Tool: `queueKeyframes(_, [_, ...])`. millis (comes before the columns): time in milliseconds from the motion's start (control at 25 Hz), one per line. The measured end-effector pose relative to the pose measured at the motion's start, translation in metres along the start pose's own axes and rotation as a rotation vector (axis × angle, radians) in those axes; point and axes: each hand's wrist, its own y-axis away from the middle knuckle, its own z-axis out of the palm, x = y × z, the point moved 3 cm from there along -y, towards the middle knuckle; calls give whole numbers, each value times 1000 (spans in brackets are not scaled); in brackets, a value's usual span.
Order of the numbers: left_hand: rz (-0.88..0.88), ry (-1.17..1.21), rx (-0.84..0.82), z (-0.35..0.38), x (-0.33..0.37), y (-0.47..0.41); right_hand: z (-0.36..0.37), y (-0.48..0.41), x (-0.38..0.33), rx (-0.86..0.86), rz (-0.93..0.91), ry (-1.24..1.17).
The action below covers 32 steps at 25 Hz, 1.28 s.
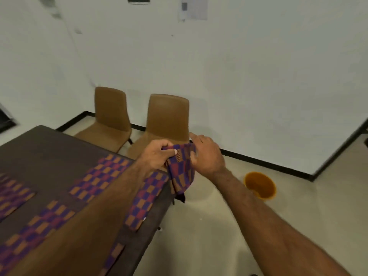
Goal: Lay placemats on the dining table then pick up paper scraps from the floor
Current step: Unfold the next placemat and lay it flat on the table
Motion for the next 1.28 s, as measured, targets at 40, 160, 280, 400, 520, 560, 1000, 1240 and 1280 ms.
queueKeyframes(40, [-29,42,64,-16,-2,2,7,-3,-19,-19,2,-165])
queueKeyframes(160, [-125,136,304,-65,-14,8,26,-6,-75,-232,34,-581])
queueKeyframes(280, [-183,153,481,-111,-27,11,45,-15,-112,-445,-23,-628])
queueKeyframes(400, [-235,180,550,-148,-41,9,64,-32,-132,-517,-30,-715])
queueKeyframes(520, [-279,217,609,-182,-61,4,82,-52,-154,-563,-6,-841])
queueKeyframes(560, [-287,247,619,-191,-67,1,88,-60,-162,-559,15,-875])
queueKeyframes(1000, [-271,669,399,-257,-150,-19,167,-153,-238,-507,75,-898])
queueKeyframes(1240, [-358,503,449,-287,-208,-18,210,-187,-243,-528,200,-919])
queueKeyframes(1280, [-389,469,435,-284,-218,-20,218,-191,-245,-545,203,-915])
